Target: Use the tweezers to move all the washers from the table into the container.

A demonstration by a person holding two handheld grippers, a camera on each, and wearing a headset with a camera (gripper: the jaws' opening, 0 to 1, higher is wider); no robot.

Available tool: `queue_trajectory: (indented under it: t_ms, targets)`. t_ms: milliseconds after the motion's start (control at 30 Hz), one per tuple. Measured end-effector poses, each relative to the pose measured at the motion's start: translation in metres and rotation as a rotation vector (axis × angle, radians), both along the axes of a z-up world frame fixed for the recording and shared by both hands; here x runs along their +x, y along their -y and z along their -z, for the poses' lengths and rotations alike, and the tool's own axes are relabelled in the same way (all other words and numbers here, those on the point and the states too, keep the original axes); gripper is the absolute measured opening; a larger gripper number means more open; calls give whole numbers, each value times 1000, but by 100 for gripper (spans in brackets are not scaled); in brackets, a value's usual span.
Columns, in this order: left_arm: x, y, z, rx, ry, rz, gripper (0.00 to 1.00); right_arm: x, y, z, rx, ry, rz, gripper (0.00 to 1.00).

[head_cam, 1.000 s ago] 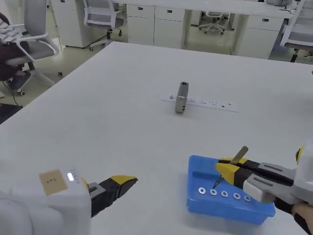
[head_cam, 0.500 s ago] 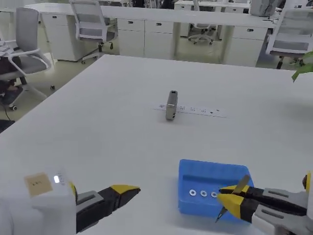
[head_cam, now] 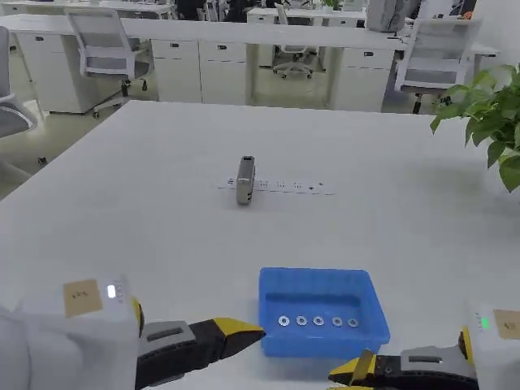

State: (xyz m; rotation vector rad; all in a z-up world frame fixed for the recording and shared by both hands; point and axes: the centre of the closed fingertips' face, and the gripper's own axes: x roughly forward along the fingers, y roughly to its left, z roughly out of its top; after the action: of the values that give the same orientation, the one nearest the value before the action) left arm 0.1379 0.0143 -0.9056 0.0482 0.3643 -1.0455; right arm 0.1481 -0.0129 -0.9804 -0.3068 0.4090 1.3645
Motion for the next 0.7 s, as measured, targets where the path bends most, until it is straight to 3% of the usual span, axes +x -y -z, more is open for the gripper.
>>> queue_trajectory:
  t_ms: [133, 300, 433, 633, 700]
  targets:
    - [-2, 14, 0, 11, 14, 61, 32, -14, -2, 4, -38, 34, -52, 3]
    - [-12, 34, 8, 30, 19, 158, 25, -27, -5, 10, -67, 33, -101, 3]
    - [-21, 42, 17, 91, 38, 233, 11, -32, -6, 12, -71, 34, -115, 3]
    - [-23, 46, 21, 107, 23, 278, 9, -40, -9, 14, -113, 67, -160, 3]
    - [-25, 47, 25, 136, 23, 300, 8, -40, -9, 15, -116, 69, -161, 3]
